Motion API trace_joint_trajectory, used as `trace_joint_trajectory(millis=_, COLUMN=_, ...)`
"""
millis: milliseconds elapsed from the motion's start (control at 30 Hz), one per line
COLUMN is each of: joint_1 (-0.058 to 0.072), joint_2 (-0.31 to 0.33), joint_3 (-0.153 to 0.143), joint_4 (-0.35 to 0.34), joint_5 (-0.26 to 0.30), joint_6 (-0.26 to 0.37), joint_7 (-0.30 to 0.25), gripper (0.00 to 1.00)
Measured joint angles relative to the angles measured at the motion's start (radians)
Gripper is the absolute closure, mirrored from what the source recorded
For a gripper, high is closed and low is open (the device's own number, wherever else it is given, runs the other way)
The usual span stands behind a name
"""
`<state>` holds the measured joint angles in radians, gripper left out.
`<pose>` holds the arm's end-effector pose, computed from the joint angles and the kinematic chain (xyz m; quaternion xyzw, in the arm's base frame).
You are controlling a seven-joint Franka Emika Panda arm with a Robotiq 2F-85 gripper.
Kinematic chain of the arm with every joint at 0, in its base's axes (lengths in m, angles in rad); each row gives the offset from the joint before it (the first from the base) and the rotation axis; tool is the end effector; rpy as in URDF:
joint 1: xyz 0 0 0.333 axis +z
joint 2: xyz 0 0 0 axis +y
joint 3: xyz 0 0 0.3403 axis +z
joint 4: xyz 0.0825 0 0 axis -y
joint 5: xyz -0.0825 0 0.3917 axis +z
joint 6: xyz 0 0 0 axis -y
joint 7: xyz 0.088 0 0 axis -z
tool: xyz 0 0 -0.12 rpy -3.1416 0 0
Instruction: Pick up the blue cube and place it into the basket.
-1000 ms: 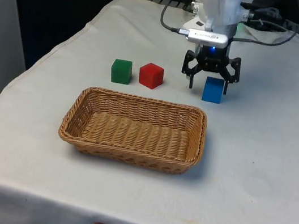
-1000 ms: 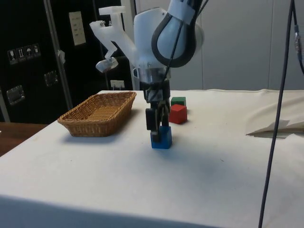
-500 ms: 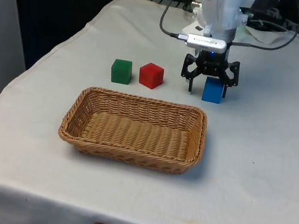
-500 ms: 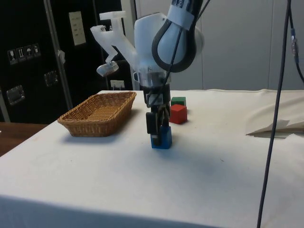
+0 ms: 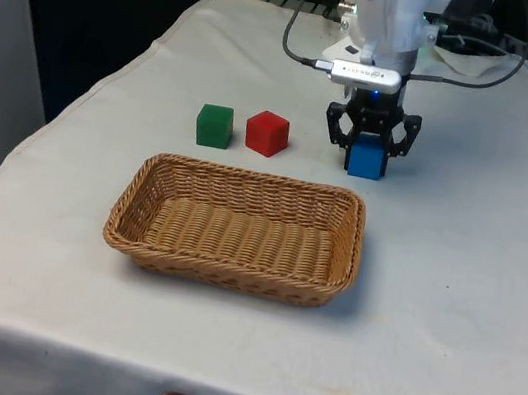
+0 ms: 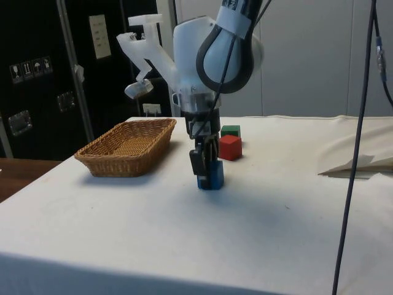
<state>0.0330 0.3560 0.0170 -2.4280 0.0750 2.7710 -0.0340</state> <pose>0.4962 0.0224 0.1640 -0.9998 -0.0064 0.0067 0.0163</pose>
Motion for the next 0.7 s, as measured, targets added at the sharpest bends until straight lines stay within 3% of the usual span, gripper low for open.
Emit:
trace_joint_trajectory(millis=267, joint_1=0.001, joint_2=-0.002, joint_3=0.0, joint_4=0.0, joint_5=0.0, joint_6=0.0, joint_7=0.0, gripper=0.99)
trace_joint_trajectory(millis=700, joint_1=0.008, joint_2=-0.131, joint_3=0.005, joint_4=-0.022, joint_5=0.0, joint_6=-0.097, joint_7=0.02, gripper=0.99)
